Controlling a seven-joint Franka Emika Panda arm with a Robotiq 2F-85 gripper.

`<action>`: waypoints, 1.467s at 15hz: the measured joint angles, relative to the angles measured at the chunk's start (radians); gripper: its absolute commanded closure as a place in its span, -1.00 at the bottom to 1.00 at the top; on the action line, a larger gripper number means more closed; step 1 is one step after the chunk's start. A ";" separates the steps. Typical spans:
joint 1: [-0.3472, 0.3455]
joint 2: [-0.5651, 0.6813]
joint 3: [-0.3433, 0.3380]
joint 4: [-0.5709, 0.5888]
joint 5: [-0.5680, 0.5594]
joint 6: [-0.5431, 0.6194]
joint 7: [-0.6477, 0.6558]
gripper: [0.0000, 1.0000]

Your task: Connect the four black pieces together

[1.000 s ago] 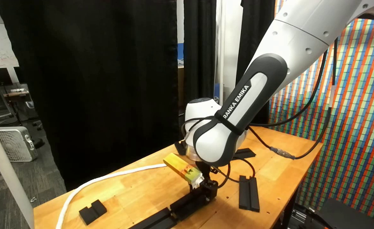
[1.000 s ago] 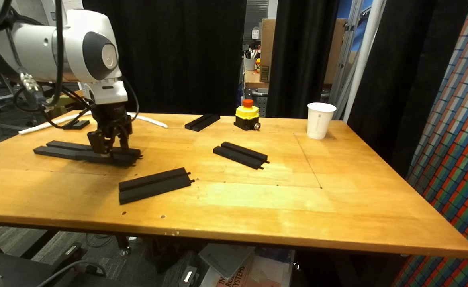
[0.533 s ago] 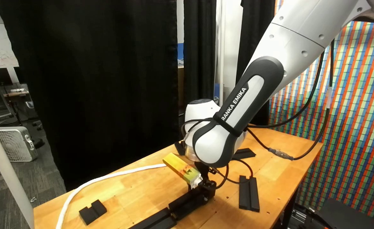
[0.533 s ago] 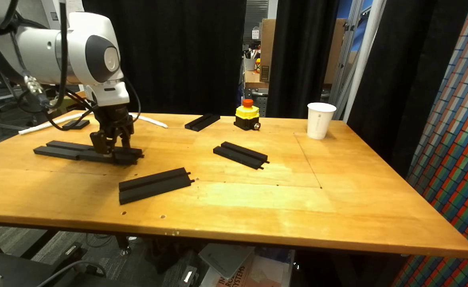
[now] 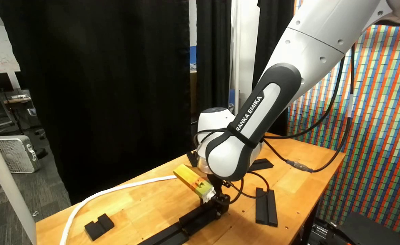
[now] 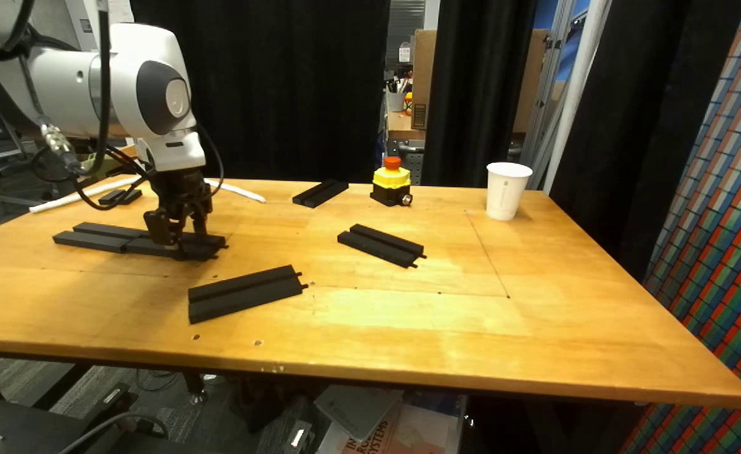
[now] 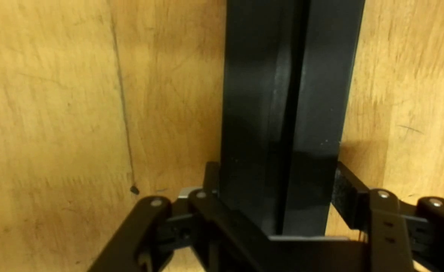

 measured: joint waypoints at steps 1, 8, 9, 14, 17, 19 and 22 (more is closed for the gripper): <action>0.000 0.000 0.001 0.000 0.001 0.000 0.000 0.06; 0.000 -0.001 0.016 0.002 0.035 -0.011 -0.001 0.06; 0.000 -0.001 0.018 0.002 0.042 -0.011 -0.001 0.06; 0.000 -0.001 0.022 0.002 0.058 -0.012 -0.001 0.06; 0.000 -0.001 0.023 0.002 0.058 -0.017 -0.002 0.06; 0.000 -0.001 0.024 0.002 0.060 -0.025 -0.004 0.06; 0.000 -0.001 0.027 0.005 0.061 -0.035 -0.008 0.06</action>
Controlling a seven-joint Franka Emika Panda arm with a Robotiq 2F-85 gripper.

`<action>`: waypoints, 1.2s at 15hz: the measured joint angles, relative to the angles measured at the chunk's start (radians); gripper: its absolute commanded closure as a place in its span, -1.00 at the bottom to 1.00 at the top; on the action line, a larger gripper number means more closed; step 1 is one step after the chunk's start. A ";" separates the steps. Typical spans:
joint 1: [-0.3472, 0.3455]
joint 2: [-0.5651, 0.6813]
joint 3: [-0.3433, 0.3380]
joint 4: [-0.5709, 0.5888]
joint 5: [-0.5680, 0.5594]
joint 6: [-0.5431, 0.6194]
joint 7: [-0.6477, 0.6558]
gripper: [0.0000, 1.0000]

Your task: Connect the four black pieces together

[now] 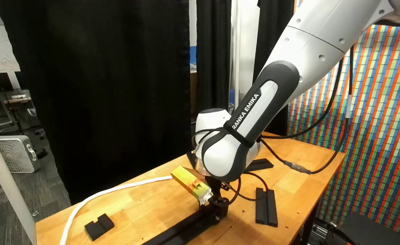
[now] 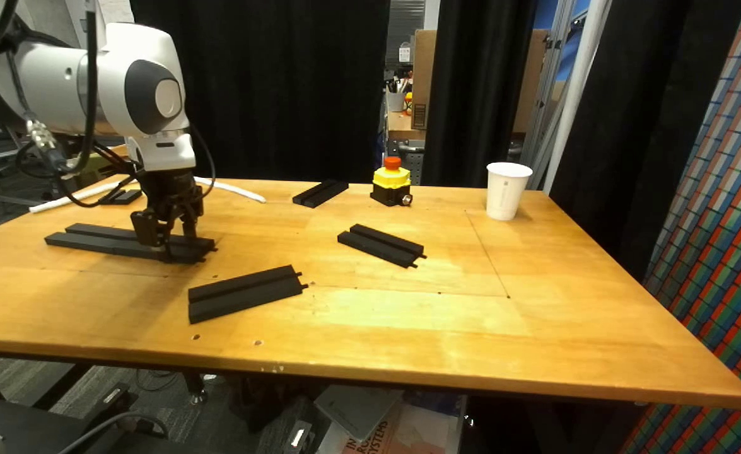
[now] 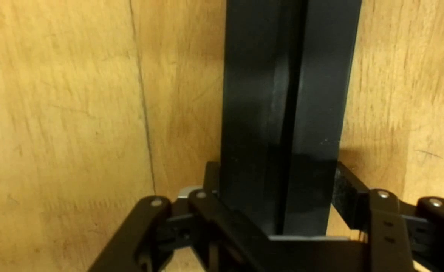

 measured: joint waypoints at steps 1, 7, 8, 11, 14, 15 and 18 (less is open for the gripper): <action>0.000 0.000 0.000 0.000 0.000 -0.001 -0.001 0.06; 0.000 0.005 0.000 0.007 0.000 -0.004 -0.010 0.06; 0.000 0.006 0.000 0.010 0.000 -0.003 -0.012 0.06; 0.000 0.015 0.003 0.020 0.006 -0.003 -0.018 0.06; 0.000 0.023 0.008 0.031 0.020 0.000 -0.026 0.06; 0.000 0.026 0.009 0.034 0.025 0.000 -0.030 0.06; 0.000 0.030 0.012 0.040 0.037 0.001 -0.038 -0.86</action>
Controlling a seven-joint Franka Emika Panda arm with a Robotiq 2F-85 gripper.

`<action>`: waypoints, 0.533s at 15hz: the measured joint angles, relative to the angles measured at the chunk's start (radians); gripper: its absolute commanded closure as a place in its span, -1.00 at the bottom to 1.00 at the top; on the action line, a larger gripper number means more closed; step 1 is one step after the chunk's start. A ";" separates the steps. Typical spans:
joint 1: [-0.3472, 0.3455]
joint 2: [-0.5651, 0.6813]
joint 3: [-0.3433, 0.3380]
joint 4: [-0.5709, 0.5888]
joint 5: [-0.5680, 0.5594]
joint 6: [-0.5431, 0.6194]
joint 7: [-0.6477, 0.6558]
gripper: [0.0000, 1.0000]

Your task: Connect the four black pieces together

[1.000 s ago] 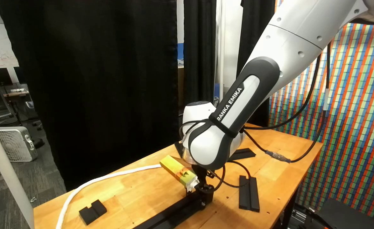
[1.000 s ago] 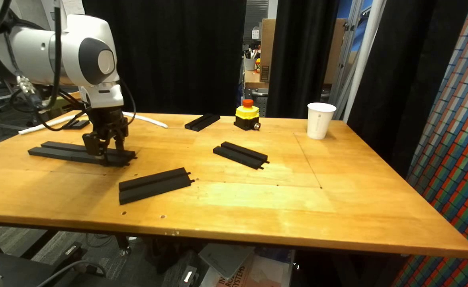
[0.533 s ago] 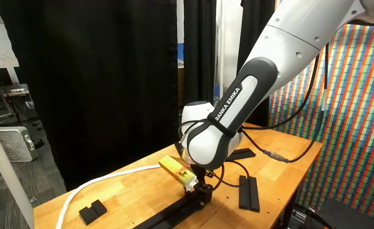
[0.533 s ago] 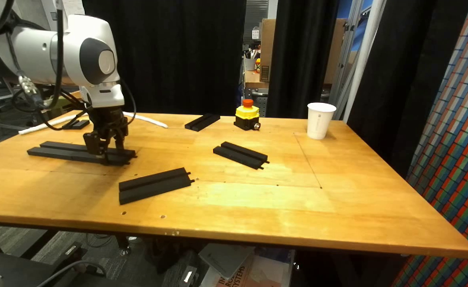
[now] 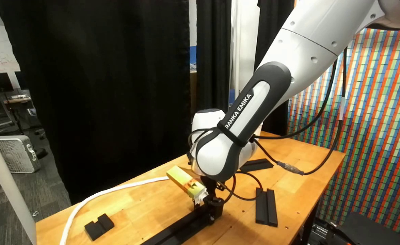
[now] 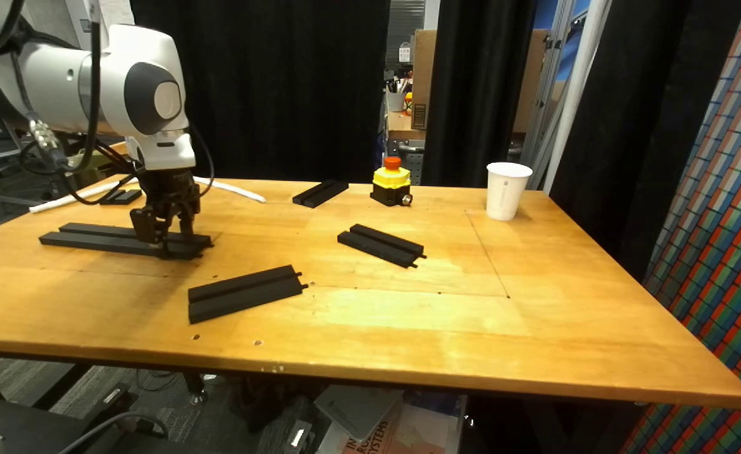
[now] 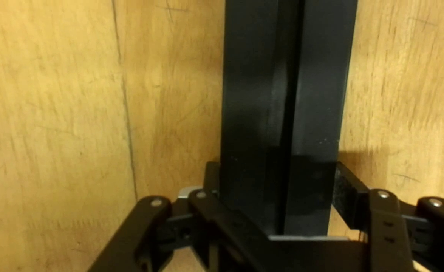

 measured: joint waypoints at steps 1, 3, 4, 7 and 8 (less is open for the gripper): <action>0.000 0.001 0.001 0.002 0.003 0.001 -0.001 -0.88; 0.000 0.006 0.003 0.006 0.004 0.002 -0.002 -1.00; 0.000 0.007 0.003 0.007 0.004 0.002 -0.003 -1.00; 0.000 0.000 -0.005 0.016 -0.027 0.000 -0.004 -1.00; 0.000 -0.008 -0.011 0.020 -0.046 -0.009 -0.004 -1.00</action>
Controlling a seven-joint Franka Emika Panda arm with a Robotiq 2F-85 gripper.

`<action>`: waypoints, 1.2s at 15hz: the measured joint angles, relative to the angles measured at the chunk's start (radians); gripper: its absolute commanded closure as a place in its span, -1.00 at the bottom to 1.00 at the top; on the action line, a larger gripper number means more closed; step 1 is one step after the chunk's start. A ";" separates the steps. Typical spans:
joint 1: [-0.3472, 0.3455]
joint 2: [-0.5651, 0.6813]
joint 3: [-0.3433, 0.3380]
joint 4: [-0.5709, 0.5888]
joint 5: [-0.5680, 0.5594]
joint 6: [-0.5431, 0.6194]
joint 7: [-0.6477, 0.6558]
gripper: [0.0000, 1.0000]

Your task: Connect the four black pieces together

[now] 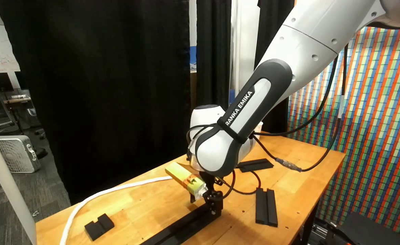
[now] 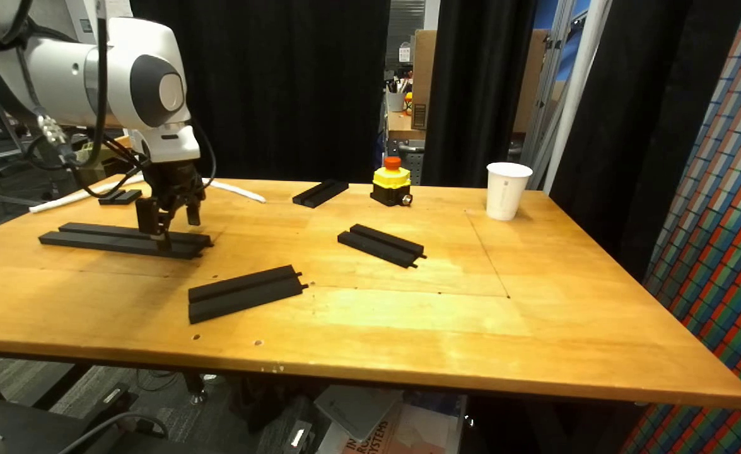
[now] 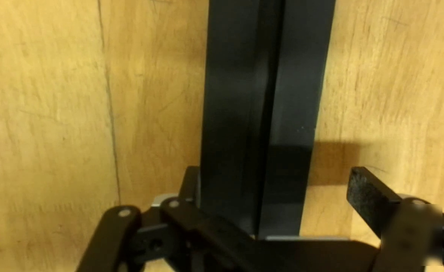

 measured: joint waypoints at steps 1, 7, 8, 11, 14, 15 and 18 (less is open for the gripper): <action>0.000 -0.012 -0.007 0.005 -0.017 -0.021 0.000 -1.00; -0.027 -0.142 -0.016 -0.026 -0.073 -0.205 -0.090 -1.00; -0.038 -0.165 -0.016 -0.047 -0.077 -0.214 -0.126 -1.00; -0.078 -0.230 -0.017 -0.132 -0.087 -0.215 -0.277 -1.00; -0.125 -0.281 -0.026 -0.234 -0.121 -0.171 -0.443 -1.00; -0.143 -0.293 -0.032 -0.267 -0.136 -0.142 -0.496 -1.00; -0.190 -0.313 -0.054 -0.349 -0.169 -0.054 -0.622 -1.00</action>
